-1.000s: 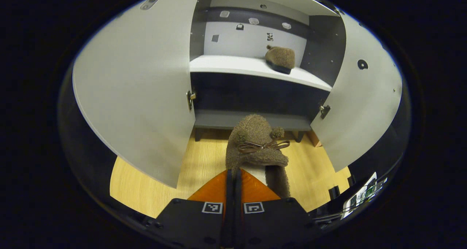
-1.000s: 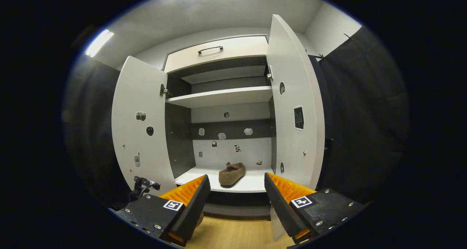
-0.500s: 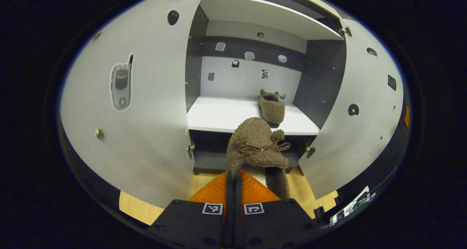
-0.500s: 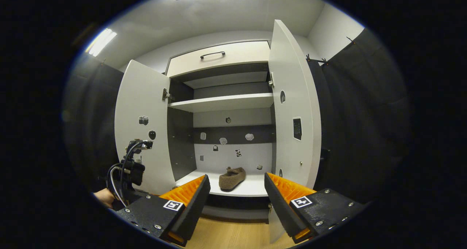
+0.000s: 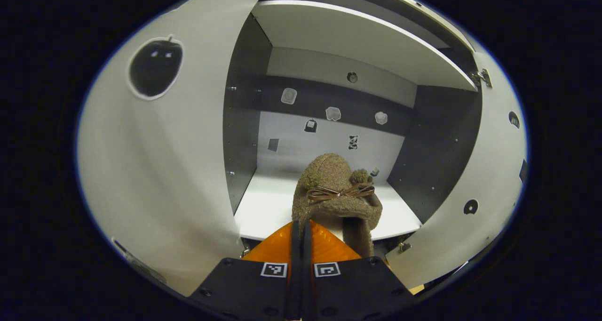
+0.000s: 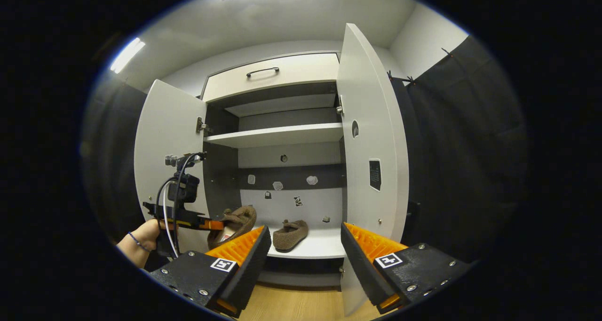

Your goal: Grab one shoe with the right hand and put it into the shoe cabinet, grab the other shoe with the left hand and put it into the shoe cabinet; then close the right door with the right hand and the left door with the left hand.

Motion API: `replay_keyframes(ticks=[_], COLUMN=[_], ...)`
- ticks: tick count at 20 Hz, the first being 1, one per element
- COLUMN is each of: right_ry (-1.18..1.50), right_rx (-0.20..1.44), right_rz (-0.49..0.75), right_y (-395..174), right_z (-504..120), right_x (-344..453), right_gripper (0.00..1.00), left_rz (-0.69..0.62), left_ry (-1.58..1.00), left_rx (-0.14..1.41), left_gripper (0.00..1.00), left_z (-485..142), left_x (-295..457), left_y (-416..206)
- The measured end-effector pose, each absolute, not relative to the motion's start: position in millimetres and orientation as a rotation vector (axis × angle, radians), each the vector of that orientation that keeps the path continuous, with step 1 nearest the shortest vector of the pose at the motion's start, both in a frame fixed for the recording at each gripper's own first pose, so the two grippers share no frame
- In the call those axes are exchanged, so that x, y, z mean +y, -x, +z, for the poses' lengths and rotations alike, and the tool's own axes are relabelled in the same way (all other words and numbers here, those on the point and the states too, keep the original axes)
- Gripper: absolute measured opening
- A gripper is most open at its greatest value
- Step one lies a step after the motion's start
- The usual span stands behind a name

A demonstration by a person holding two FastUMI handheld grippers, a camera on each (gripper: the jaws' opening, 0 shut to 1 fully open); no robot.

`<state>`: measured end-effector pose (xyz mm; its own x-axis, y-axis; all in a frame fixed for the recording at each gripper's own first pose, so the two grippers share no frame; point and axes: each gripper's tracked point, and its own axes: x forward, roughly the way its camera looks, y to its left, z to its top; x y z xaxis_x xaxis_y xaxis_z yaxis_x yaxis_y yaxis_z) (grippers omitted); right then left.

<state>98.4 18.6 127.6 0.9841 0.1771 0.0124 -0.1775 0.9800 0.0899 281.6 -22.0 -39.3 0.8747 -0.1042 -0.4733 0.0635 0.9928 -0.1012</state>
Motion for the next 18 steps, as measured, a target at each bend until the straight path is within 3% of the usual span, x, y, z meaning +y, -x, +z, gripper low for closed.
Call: replay_keyframes(ticks=[8,18], right_ry=[-0.112,-0.12], right_rx=[-0.017,-0.003], right_rz=[0.13,0.136], right_y=[-122.7,-130.0], right_z=[131.3,126.4], right_x=[12.7,19.5], right_gripper=[0.92,0.92], left_rz=[-0.099,-0.099], left_ry=[0.103,0.064], left_rx=[0.555,0.68], left_gripper=[0.07,0.07], left_z=[-78.5,-132.5], left_x=[-31.6,-40.3], left_y=[-366.6,-395.2])
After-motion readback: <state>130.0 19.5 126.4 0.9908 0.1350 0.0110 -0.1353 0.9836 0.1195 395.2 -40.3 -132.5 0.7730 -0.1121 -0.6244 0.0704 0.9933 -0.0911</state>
